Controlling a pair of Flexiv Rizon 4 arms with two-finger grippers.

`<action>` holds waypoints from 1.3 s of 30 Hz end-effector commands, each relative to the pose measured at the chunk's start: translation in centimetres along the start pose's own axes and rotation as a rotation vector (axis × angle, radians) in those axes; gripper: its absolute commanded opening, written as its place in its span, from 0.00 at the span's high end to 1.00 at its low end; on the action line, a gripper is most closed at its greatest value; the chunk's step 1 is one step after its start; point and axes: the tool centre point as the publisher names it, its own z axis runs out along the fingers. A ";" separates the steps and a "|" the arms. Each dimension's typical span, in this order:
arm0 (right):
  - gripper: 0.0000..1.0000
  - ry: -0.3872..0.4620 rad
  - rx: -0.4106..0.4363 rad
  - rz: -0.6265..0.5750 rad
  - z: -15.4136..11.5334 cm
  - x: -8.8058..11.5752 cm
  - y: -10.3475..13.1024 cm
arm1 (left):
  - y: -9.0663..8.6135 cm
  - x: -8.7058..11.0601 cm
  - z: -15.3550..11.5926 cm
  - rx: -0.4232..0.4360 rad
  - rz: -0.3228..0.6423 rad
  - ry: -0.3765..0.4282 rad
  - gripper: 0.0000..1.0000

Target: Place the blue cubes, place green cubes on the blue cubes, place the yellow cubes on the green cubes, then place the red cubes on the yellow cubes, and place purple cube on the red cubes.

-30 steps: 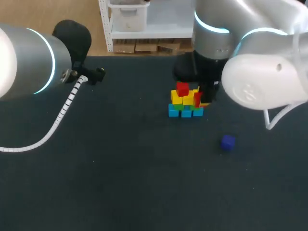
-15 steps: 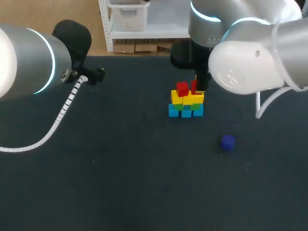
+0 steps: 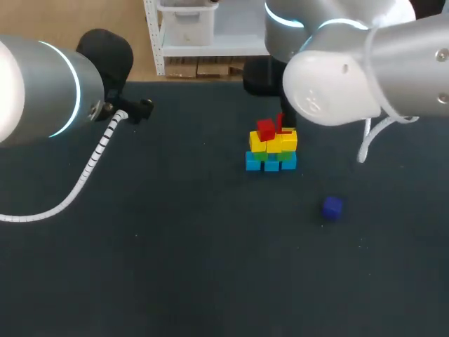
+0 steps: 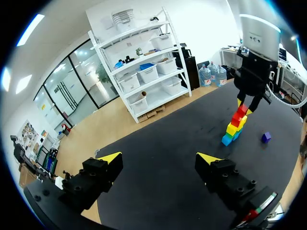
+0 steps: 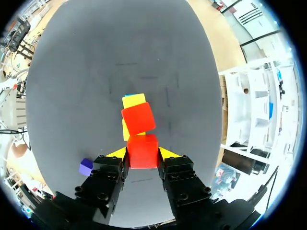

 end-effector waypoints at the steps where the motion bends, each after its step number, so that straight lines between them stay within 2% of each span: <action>1: 1.00 0.003 -0.009 0.001 0.2 -0.1 -0.3 | 0.1 -0.1 0.1 0.005 0.002 0.002 0.00; 39: 1.00 0.004 -0.043 -0.006 1.1 -0.3 0.4 | 0.1 -0.1 0.1 0.005 0.002 0.002 0.00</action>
